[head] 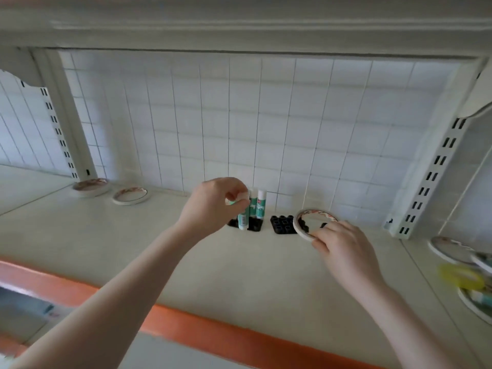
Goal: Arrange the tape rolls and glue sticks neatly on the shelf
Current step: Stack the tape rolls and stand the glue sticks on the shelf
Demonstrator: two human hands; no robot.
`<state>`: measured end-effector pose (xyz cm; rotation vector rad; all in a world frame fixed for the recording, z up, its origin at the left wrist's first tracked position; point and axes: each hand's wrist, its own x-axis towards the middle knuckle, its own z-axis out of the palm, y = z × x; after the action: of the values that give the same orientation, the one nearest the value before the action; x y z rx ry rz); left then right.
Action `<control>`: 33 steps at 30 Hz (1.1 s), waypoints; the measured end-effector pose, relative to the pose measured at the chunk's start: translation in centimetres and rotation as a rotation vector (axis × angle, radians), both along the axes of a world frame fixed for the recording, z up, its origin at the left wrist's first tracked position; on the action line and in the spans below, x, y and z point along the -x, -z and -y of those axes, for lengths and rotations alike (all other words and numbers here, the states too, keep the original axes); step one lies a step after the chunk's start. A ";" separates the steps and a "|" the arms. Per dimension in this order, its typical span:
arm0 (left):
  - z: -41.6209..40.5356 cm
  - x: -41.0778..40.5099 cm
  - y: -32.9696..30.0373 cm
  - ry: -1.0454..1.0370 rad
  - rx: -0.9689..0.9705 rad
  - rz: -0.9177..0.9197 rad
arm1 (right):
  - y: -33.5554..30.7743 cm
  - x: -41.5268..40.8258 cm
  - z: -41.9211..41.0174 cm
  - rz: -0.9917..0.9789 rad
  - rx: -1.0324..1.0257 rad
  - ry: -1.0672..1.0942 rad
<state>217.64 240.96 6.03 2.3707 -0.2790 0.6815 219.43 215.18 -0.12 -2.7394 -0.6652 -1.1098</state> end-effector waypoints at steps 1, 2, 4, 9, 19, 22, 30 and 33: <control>0.0 -0.8 -0.1 0.005 -0.010 -0.006 | -0.1 -0.4 -0.2 -0.005 -0.002 -0.001; 0.0 -1.5 -0.2 0.008 -0.017 -0.011 | -0.2 -0.8 -0.4 -0.009 0.001 -0.003; -0.1 -2.9 -0.3 0.010 -0.024 -0.024 | -0.6 -1.4 -1.0 -0.001 0.005 -0.009; -0.5 -6.0 -0.2 0.026 -0.087 -0.062 | -1.0 -2.6 -2.4 0.012 0.021 0.020; -2.0 -9.6 1.6 0.152 -0.135 -0.070 | -1.2 -3.6 -4.2 -0.011 0.021 0.079; -1.9 -10.0 2.3 0.203 -0.191 0.026 | -1.1 -3.4 -4.3 -0.003 0.047 0.136; -2.0 -10.9 2.5 0.262 -0.295 0.109 | 0.3 -4.2 -3.8 -0.082 -0.003 0.186; -1.9 -11.2 2.6 0.272 -0.305 0.099 | 0.3 -4.1 -3.7 -0.096 -0.018 0.204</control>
<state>228.87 242.83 3.45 2.5190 -0.7820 0.6636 223.57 218.86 -0.45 -2.8745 -0.3679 -1.0057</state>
